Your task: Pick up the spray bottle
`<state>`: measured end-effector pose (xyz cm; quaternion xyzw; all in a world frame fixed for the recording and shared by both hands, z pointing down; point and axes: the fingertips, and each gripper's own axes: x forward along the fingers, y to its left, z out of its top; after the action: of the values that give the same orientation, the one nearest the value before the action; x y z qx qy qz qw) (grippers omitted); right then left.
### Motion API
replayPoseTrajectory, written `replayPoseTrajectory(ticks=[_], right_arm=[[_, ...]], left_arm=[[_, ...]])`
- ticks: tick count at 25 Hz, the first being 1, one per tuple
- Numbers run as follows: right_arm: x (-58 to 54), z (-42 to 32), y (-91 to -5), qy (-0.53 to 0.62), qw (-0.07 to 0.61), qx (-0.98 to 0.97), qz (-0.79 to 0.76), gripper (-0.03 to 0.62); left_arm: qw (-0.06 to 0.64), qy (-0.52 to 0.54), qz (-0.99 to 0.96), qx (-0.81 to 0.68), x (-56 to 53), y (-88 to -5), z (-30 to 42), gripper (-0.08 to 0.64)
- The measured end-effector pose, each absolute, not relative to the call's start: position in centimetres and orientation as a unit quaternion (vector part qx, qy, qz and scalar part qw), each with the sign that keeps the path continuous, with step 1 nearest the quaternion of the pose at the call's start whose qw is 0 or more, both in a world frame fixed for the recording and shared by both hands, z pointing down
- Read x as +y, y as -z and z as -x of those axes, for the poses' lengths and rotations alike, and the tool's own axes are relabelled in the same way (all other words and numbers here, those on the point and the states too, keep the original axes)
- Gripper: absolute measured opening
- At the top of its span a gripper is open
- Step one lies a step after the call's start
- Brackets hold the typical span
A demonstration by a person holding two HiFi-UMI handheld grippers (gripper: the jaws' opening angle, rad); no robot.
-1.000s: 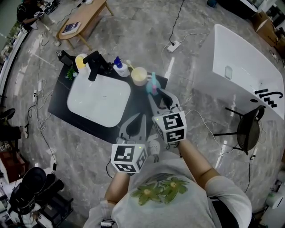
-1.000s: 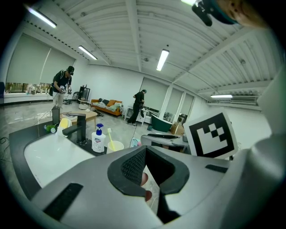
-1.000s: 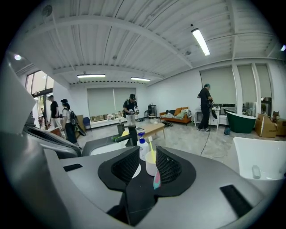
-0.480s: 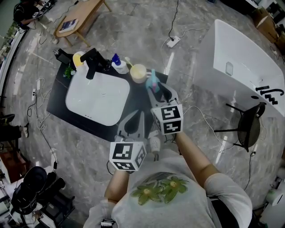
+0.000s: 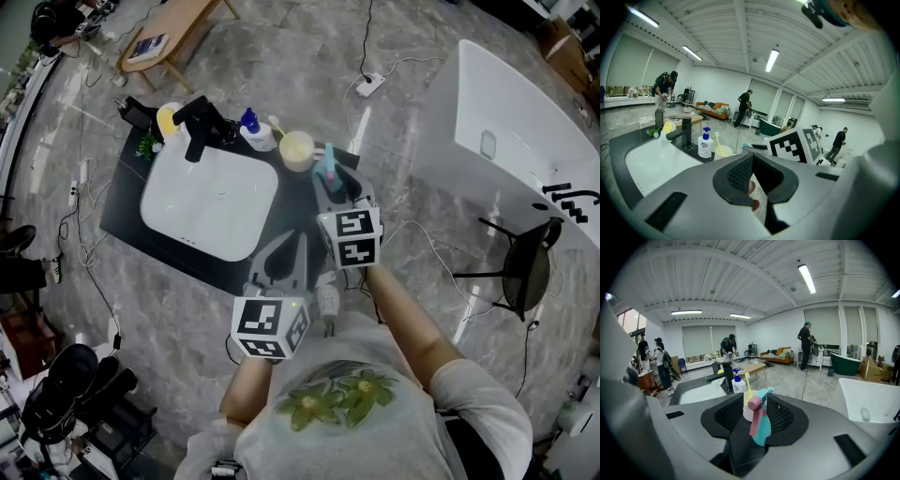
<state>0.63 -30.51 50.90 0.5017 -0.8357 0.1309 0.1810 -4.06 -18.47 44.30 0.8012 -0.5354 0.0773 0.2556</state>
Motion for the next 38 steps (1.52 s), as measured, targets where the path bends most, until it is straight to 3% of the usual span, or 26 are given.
replayPoseTrajectory(ticks=[18, 24, 38], right_arm=[[-32.0, -1.1, -51.8, -0.138, 0.194, -0.820, -0.521, 0.127], [-32.1, -1.5, -51.6, -0.121, 0.194, -0.816, -0.531, 0.075], [-31.5, -1.4, -51.4, -0.116, 0.197, -0.828, -0.512, 0.072]], left_arm=[[0.262, -0.084, -0.805, -0.525, -18.4, -44.8, 3.5, 0.009], [0.265, -0.087, -0.803, -0.526, -18.2, -45.1, 3.5, 0.009], [0.258, -0.088, -0.800, -0.535, -17.8, -44.7, 4.0, 0.009]])
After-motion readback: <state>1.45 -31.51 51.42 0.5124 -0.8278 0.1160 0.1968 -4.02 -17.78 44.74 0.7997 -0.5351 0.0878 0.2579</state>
